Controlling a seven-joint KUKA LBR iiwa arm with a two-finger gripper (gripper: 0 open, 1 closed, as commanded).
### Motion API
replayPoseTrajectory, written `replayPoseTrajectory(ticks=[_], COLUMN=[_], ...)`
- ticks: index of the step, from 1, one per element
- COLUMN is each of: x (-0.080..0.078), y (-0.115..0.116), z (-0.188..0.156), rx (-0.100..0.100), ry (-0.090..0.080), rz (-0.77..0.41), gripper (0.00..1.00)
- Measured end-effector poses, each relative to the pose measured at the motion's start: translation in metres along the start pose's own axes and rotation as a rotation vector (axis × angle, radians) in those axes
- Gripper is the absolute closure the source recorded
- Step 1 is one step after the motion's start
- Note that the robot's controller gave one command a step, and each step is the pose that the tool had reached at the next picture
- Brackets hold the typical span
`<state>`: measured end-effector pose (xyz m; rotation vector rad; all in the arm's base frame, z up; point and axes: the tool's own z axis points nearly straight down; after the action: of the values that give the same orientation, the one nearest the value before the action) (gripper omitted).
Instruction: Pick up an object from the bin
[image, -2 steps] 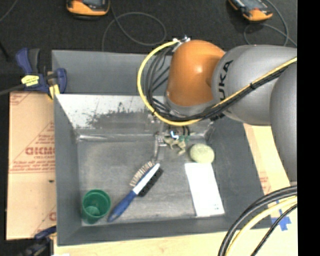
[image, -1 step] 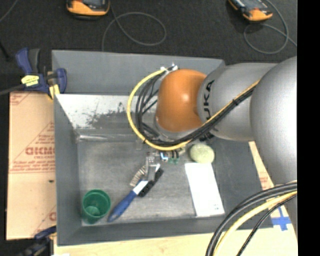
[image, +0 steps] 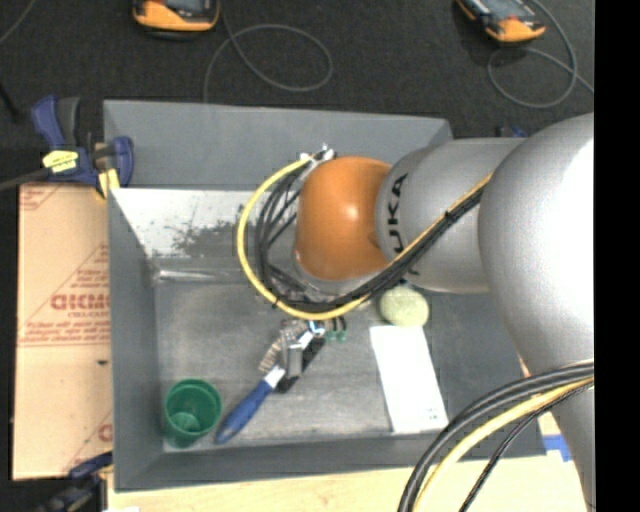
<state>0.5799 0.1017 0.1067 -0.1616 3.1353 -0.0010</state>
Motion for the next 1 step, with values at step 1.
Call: replayPoseTrajectory(ticks=[1], x=[-0.0182], y=[-0.039], z=[0.0169], rx=[-0.008], ry=[-0.008], rz=[-0.116], gripper=[0.0])
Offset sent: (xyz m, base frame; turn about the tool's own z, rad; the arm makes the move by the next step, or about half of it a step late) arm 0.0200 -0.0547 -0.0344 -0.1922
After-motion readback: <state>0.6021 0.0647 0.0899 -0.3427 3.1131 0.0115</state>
